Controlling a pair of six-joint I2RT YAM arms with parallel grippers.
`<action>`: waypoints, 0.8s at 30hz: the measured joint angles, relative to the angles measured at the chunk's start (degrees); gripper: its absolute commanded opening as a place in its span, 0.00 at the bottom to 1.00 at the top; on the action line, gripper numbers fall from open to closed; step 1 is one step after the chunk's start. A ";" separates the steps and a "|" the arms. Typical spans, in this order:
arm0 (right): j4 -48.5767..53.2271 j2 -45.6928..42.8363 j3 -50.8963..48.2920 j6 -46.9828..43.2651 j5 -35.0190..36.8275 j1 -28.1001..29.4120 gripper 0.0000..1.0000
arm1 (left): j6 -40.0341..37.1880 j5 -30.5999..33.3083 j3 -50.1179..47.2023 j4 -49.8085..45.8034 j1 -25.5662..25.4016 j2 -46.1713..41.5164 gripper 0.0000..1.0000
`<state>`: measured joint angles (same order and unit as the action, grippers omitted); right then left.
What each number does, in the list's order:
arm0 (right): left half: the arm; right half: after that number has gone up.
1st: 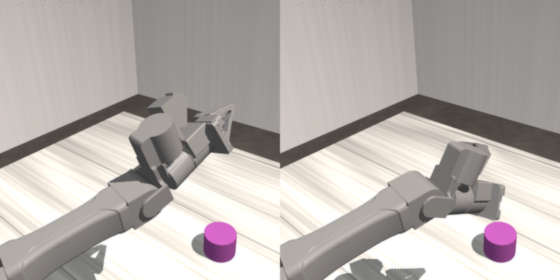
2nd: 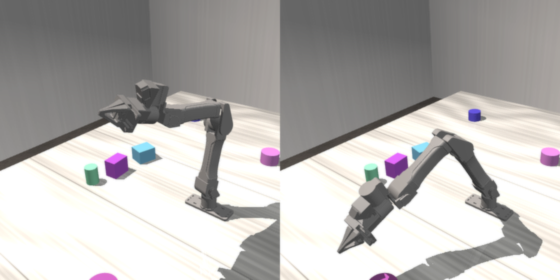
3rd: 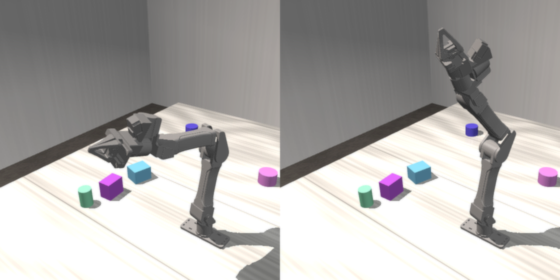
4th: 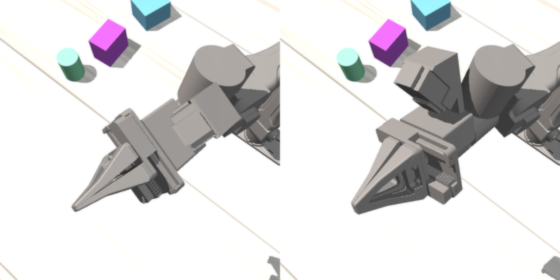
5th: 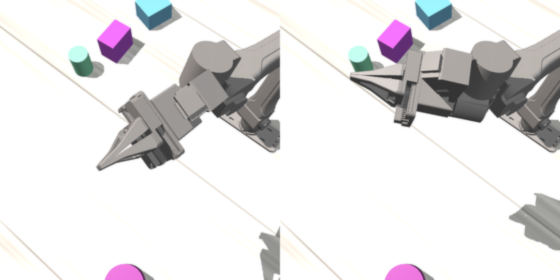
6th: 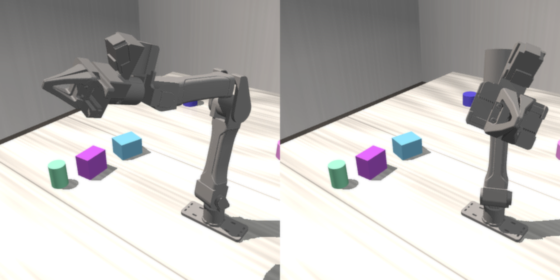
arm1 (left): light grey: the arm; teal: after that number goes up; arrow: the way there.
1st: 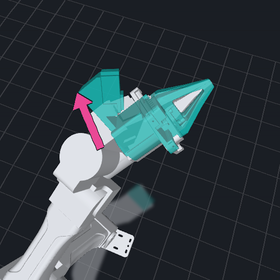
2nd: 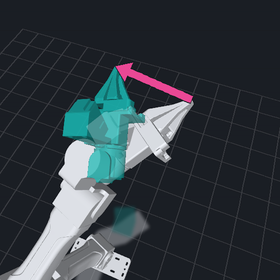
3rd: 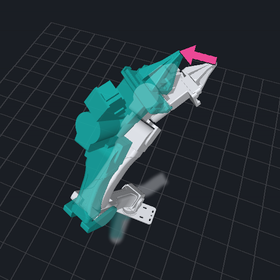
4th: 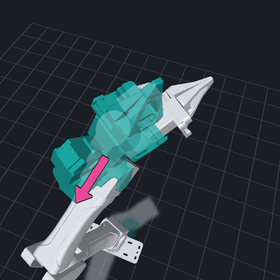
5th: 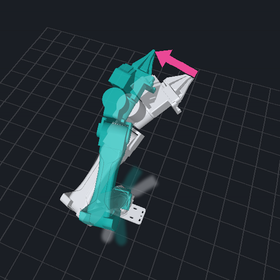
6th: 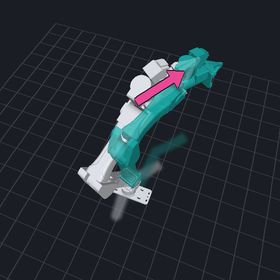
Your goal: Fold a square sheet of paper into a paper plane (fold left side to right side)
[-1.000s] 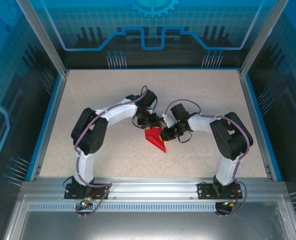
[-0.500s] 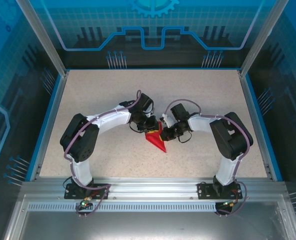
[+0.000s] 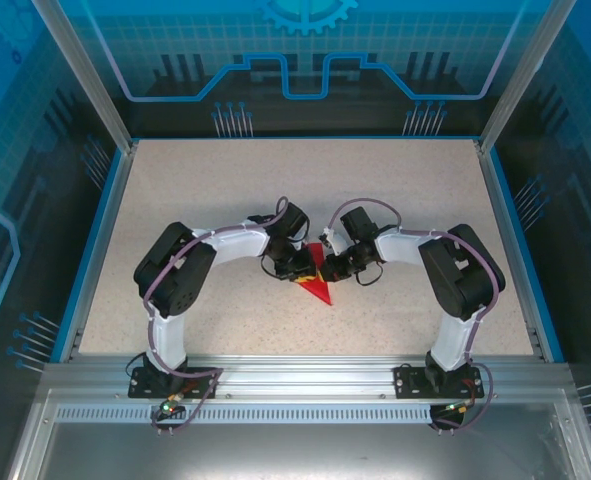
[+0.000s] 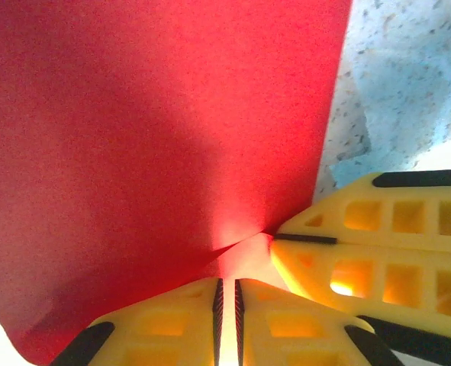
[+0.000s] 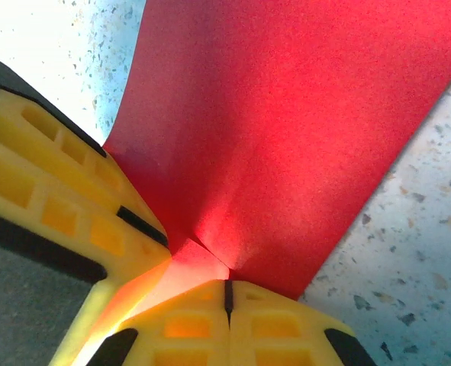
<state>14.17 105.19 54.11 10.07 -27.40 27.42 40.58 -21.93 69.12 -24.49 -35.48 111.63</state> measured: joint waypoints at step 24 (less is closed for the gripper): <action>4.92 -5.57 0.42 0.74 0.15 -1.75 0.28 | 0.07 0.17 -2.12 2.56 0.07 0.61 0.15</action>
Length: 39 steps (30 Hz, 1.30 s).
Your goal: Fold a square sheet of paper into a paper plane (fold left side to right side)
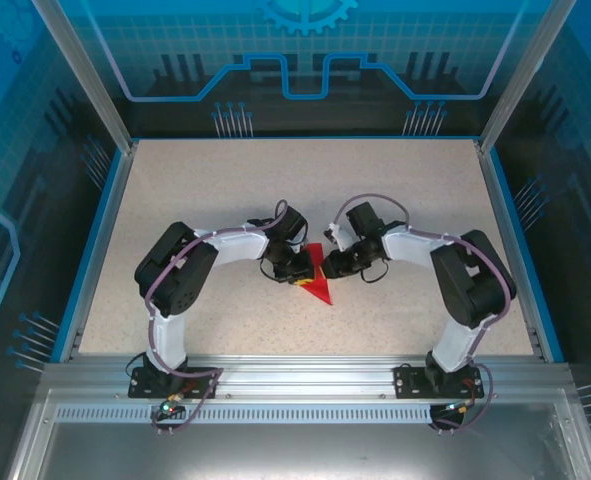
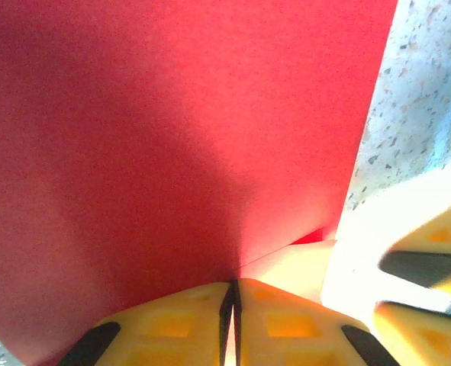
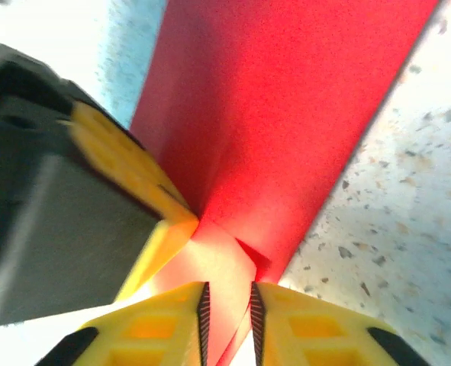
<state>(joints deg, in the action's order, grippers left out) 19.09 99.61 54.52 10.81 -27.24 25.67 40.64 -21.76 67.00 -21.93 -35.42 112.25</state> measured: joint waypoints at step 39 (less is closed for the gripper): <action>3.19 1.14 -5.92 6.16 -7.50 6.67 0.24 | -0.07 0.07 2.01 -2.43 -0.04 0.96 0.16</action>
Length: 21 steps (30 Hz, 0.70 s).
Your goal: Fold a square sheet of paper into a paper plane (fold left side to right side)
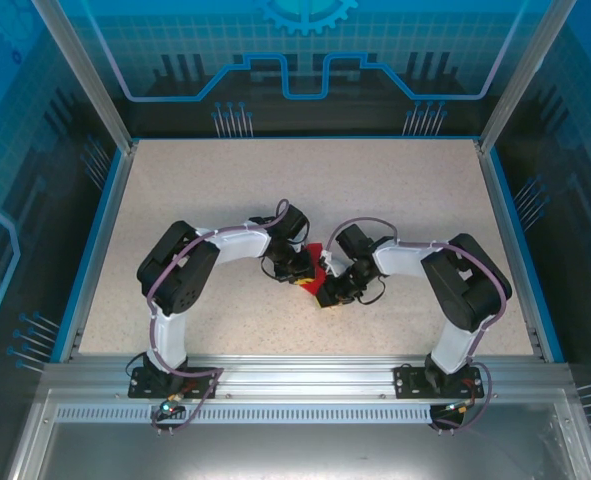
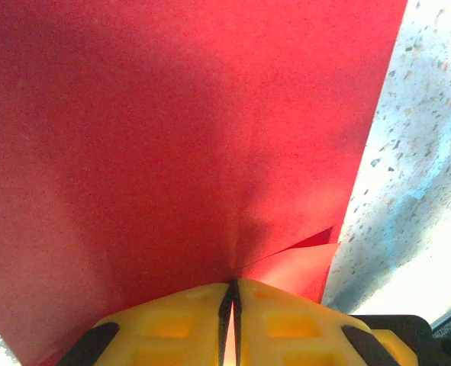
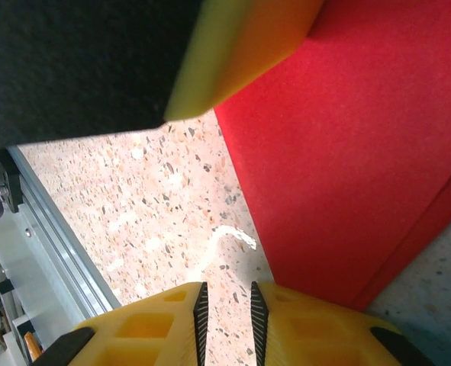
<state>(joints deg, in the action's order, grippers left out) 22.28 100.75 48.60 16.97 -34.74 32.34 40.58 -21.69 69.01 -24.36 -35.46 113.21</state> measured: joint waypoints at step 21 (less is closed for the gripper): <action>-4.37 0.07 -3.28 5.55 -0.35 -1.66 0.00 | -0.35 5.70 -0.33 -3.39 -1.18 -9.01 0.25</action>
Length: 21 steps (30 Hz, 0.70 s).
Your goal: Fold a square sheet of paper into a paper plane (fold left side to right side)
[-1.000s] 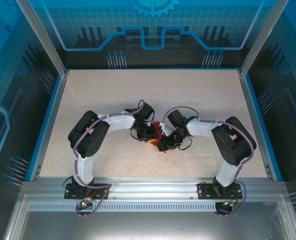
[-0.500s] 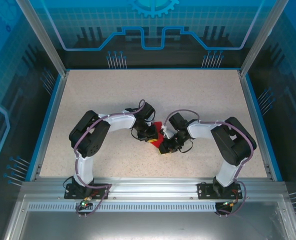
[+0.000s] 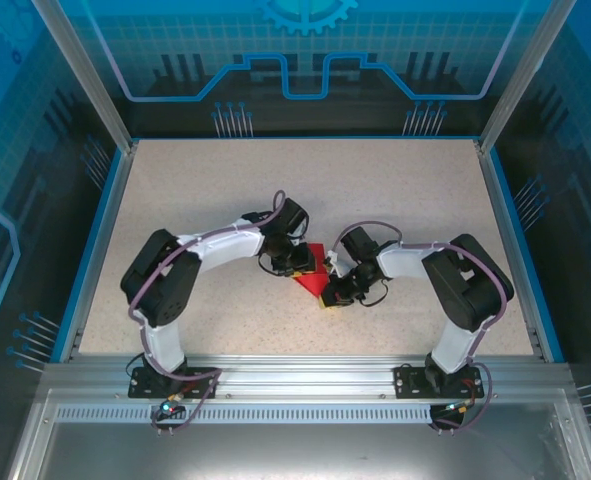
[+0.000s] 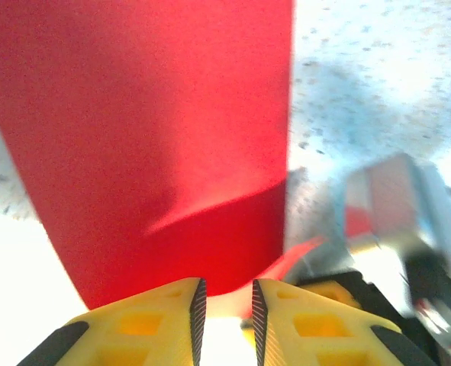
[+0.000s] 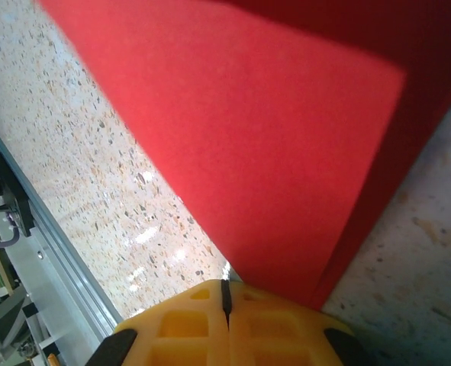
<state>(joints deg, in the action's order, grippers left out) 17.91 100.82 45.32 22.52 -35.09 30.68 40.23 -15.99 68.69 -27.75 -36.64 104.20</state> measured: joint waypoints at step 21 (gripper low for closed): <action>0.02 0.09 0.02 0.61 -0.09 -0.09 0.00 | 1.88 -1.51 -3.58 5.57 -5.53 4.70 0.14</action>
<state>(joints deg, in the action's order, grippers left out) 17.93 100.90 45.34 23.14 -35.18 30.59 42.11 -17.50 65.10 -22.17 -42.17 108.90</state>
